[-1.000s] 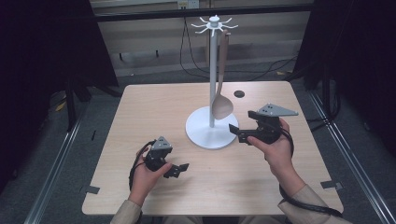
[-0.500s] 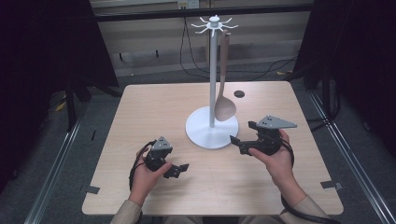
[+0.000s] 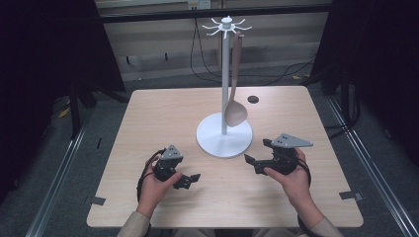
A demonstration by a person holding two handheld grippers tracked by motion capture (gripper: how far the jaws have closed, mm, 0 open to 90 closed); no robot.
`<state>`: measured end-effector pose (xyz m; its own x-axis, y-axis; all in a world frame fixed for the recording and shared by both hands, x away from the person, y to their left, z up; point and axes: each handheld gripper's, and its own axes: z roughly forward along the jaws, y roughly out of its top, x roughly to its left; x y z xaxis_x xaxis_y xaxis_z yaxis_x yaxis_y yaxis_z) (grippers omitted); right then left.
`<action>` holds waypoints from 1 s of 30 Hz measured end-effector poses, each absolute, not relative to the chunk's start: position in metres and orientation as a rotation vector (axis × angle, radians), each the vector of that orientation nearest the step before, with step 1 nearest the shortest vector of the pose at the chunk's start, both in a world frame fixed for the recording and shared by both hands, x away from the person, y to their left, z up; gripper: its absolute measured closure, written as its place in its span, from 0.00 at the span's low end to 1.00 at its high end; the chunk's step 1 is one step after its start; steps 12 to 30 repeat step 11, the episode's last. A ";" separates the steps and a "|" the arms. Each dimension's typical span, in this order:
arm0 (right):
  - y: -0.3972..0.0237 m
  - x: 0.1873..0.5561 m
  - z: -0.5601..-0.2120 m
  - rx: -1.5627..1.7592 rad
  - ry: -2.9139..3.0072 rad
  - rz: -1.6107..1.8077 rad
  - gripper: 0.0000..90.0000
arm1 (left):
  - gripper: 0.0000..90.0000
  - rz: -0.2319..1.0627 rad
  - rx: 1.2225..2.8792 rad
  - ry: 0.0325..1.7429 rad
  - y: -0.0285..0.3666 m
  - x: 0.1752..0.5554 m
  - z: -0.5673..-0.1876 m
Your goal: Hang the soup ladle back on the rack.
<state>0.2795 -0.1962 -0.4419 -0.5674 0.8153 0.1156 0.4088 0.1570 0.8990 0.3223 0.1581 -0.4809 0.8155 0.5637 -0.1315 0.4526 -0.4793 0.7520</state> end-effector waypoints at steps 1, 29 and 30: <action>-0.196 0.279 -0.443 1.158 2.047 1.383 0.11 | 0.03 0.168 2.153 0.745 0.158 0.322 -0.481; -0.193 0.277 -0.446 1.150 2.059 1.363 0.11 | 0.03 0.161 2.148 0.745 0.158 0.323 -0.480; -0.193 0.277 -0.446 1.150 2.059 1.363 0.11 | 0.03 0.161 2.148 0.745 0.158 0.323 -0.480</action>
